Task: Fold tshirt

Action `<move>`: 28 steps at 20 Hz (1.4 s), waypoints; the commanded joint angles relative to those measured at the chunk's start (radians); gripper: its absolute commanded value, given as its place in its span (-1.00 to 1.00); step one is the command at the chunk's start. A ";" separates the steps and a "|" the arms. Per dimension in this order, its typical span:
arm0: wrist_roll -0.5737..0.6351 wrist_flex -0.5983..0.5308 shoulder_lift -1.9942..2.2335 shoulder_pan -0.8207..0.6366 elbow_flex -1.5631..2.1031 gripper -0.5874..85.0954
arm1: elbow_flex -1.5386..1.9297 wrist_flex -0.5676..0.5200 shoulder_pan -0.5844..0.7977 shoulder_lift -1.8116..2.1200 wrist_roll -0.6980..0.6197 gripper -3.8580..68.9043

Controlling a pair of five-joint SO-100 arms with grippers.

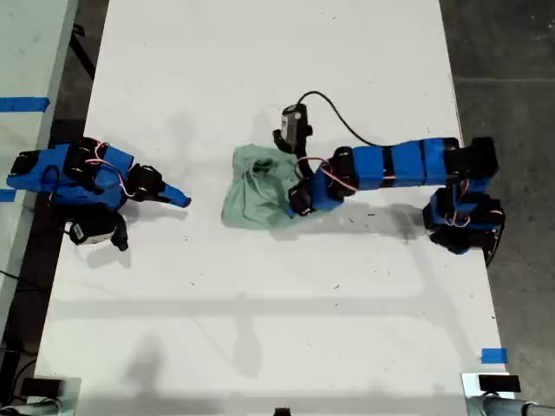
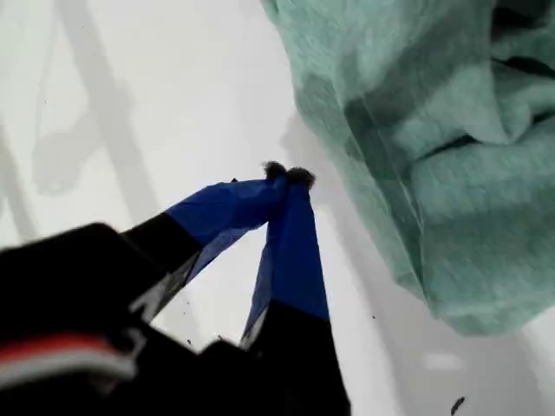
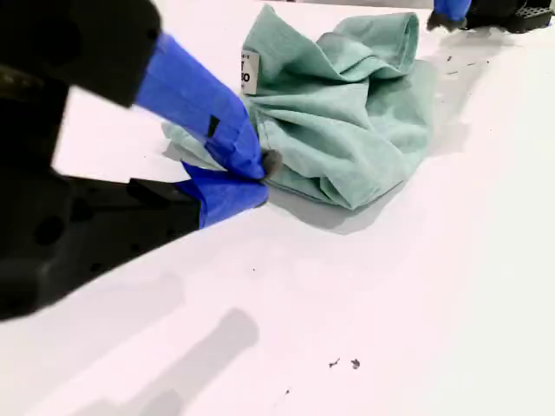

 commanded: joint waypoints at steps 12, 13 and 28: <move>-0.005 0.000 0.100 -0.034 0.014 -0.98 | -0.357 0.081 0.160 -0.262 -0.175 -0.93; -0.005 0.000 0.100 -0.032 0.014 -0.98 | -0.376 0.101 0.232 -0.267 -0.224 -0.93; -0.012 0.002 0.100 -0.017 0.011 -0.85 | 0.155 0.387 0.466 0.657 -0.295 -0.93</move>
